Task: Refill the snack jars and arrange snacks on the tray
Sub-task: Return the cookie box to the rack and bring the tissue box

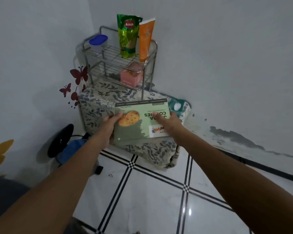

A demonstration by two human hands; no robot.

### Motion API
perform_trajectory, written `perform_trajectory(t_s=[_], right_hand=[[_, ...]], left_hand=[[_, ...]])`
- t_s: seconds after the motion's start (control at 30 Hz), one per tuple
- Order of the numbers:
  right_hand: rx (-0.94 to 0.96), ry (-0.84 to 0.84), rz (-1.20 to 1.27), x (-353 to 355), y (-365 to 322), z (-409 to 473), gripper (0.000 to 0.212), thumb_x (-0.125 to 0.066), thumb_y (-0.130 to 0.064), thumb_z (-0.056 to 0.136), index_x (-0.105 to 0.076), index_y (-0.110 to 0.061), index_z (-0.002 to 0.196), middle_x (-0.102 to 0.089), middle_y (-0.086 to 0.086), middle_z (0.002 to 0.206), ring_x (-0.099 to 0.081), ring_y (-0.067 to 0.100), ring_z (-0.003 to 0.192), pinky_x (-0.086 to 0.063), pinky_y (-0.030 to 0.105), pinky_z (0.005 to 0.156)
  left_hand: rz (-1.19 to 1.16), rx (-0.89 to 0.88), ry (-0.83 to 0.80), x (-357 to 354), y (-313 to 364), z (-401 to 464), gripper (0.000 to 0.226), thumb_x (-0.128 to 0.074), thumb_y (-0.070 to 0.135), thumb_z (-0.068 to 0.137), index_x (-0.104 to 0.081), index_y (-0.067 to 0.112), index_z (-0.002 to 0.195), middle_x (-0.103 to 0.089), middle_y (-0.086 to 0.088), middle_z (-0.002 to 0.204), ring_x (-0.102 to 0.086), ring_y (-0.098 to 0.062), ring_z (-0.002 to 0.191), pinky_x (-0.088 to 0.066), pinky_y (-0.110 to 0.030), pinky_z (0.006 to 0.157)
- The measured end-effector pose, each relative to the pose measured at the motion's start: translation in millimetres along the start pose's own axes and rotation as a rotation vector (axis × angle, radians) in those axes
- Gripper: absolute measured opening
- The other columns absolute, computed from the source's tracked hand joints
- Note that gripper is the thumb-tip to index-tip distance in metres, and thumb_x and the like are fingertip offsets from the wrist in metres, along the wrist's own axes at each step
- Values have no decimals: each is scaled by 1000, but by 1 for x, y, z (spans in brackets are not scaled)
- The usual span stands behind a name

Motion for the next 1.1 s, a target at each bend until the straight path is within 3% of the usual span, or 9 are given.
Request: perform_trajectory(t_s=[0.1, 0.27, 0.33, 0.43, 0.53, 0.6, 0.73, 0.87, 1.1], right_hand=[[-63, -72, 25, -13, -3, 60, 82, -81, -49, 81, -41, -14, 143, -75, 9, 108, -77, 25, 80, -63, 36, 65], [-179, -225, 218, -54, -16, 158, 67, -72, -58, 86, -55, -14, 133, -77, 12, 106, -76, 33, 94, -63, 52, 78], [-176, -290, 316, -72, -34, 200, 59, -62, -65, 89, -66, -18, 125, -77, 11, 107, -75, 31, 96, -61, 45, 76], [-191, -343, 384, -98, -48, 247, 60, -51, -71, 92, -72, -19, 114, -78, 9, 101, -76, 24, 88, -58, 41, 82], [-205, -421, 417, -136, -65, 285, 66, -53, -71, 91, -73, -10, 108, -75, 13, 94, -73, 23, 81, -59, 44, 81], [-215, -452, 457, -161, -72, 307, 69, -62, -71, 84, -71, -9, 112, -73, 15, 99, -70, 26, 89, -61, 45, 79], [-272, -458, 512, -215, -67, 353, 74, -79, -56, 76, -55, -17, 135, -68, 17, 125, -66, 32, 110, -60, 45, 78], [-345, -453, 461, -277, -46, 406, 45, -78, -40, 86, -65, -18, 123, -75, 8, 110, -71, 24, 94, -61, 37, 74], [-371, -267, 419, -358, -40, 483, 53, -81, -35, 84, -57, -21, 130, -75, 5, 114, -74, 23, 97, -61, 34, 69]], left_hand=[[3, 18, 32, 1, 14, 45, 78, -82, 57, 76, -57, 20, 140, -73, -8, 123, -71, -28, 109, -60, -48, 92], [-88, 49, 147, 15, 37, 116, 59, -73, 54, 89, -64, 18, 135, -73, -14, 122, -71, -34, 110, -58, -55, 95], [-124, 41, 191, 21, 60, 151, 50, -69, 55, 92, -71, 17, 125, -76, -14, 116, -74, -34, 104, -61, -52, 87], [-168, 11, 305, 36, 89, 185, 41, -67, 54, 94, -75, 18, 113, -79, -12, 104, -78, -29, 85, -62, -42, 61], [-210, -40, 405, 57, 109, 220, 48, -68, 52, 94, -70, 14, 124, -77, -13, 110, -76, -31, 94, -62, -44, 65], [-240, -64, 458, 75, 117, 242, 52, -71, 51, 93, -66, 14, 129, -77, -12, 113, -76, -31, 99, -63, -46, 69], [-208, -23, 440, 117, 121, 287, 53, -81, 42, 85, -67, 16, 129, -77, -9, 115, -73, -29, 107, -62, -49, 83], [-117, 92, 348, 178, 113, 343, 59, -88, 42, 74, -70, 18, 125, -77, -6, 117, -74, -24, 103, -61, -37, 76], [-185, 233, 343, 243, 106, 433, 47, -85, 33, 77, -71, 16, 119, -79, -4, 111, -71, -20, 104, -58, -31, 79]])
Point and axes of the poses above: each hand's wrist, its own z-axis towards the middle knuckle, its own x-axis out of the back of the hand, y = z × x, the point moved 9 cm from there along z, towards the middle knuckle
